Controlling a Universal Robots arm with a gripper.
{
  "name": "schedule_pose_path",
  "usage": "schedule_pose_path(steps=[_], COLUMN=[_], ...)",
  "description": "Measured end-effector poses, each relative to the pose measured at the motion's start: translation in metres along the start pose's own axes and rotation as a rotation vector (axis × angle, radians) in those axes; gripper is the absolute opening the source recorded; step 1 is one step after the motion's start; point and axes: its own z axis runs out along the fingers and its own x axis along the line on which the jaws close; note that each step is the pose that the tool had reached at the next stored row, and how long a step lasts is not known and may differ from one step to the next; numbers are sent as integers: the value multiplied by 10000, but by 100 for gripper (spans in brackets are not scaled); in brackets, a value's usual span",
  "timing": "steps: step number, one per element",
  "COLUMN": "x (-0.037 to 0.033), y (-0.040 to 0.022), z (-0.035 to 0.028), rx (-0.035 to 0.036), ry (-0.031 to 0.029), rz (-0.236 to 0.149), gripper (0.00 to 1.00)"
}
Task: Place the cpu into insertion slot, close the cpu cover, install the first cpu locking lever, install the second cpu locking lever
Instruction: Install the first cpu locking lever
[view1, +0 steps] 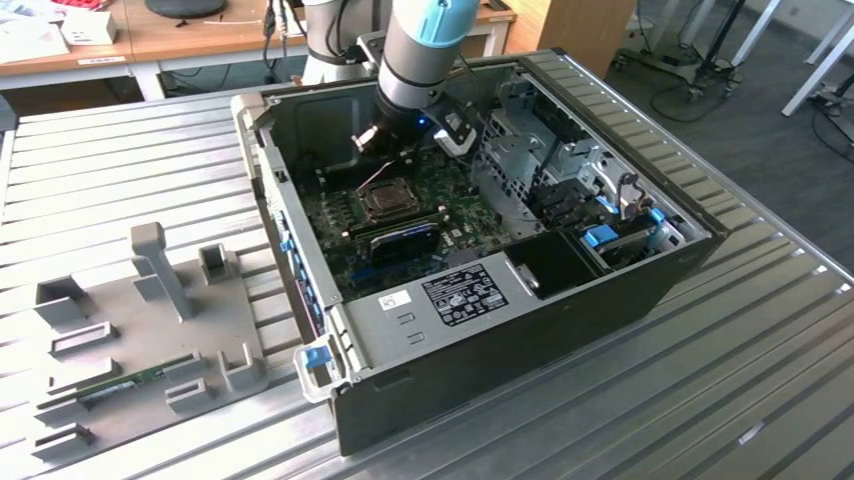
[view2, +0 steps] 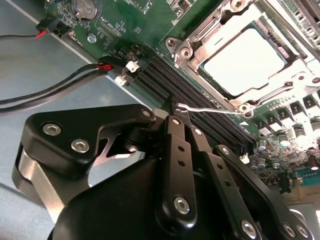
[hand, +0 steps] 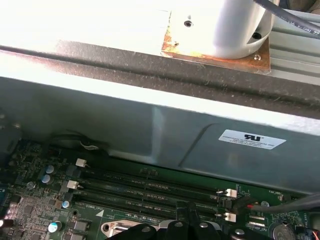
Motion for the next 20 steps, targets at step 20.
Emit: schedule_pose_path(steps=[20], x=[-9], y=[104], z=[42], rx=[-264], ry=[-103], rz=[-11], gripper=[10])
